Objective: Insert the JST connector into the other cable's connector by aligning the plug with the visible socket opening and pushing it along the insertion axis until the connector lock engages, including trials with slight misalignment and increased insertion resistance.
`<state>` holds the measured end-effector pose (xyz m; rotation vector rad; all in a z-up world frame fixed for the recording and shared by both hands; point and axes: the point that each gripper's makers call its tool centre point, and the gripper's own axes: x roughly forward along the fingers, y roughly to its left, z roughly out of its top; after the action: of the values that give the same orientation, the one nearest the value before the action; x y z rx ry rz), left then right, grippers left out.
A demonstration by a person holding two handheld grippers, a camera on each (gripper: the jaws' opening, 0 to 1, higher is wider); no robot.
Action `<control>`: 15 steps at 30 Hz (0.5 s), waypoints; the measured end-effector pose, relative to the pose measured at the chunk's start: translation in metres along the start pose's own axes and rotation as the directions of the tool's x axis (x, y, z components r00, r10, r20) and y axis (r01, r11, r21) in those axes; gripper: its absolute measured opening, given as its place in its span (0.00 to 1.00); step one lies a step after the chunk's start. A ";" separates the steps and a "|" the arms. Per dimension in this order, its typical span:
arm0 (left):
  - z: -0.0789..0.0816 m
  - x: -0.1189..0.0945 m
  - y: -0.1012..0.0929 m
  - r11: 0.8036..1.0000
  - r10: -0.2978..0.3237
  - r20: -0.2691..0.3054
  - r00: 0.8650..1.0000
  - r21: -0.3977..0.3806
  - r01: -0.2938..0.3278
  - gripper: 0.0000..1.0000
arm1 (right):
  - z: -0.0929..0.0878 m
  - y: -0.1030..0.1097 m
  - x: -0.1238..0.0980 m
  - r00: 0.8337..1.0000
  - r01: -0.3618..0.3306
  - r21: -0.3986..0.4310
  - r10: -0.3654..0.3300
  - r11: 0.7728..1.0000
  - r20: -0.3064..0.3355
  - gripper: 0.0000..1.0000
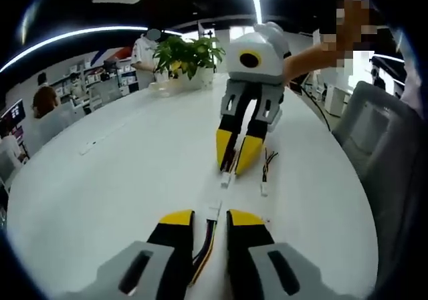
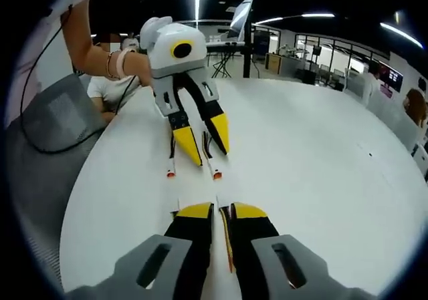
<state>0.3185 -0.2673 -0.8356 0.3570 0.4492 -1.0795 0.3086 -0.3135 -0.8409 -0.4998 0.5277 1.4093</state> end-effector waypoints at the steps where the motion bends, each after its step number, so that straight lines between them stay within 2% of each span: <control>1: 0.000 0.000 0.000 1.000 -0.002 0.004 1.000 -0.007 0.002 0.11 | 0.000 0.000 0.000 1.000 -0.002 -0.002 0.002 1.000 -0.001 0.07; 3: 0.001 0.001 -0.001 1.000 -0.006 0.009 1.000 -0.008 0.006 0.08 | -0.001 -0.001 0.001 1.000 -0.007 -0.009 0.007 1.000 -0.008 0.08; 15: 0.001 0.003 -0.005 1.000 -0.029 0.009 1.000 -0.003 0.029 0.06 | -0.002 0.001 0.007 0.998 -0.045 -0.056 0.042 0.997 -0.044 0.06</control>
<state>0.3150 -0.2725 -0.8371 0.3432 0.4495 -1.1084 0.3078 -0.3090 -0.8469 -0.5679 0.5371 1.4609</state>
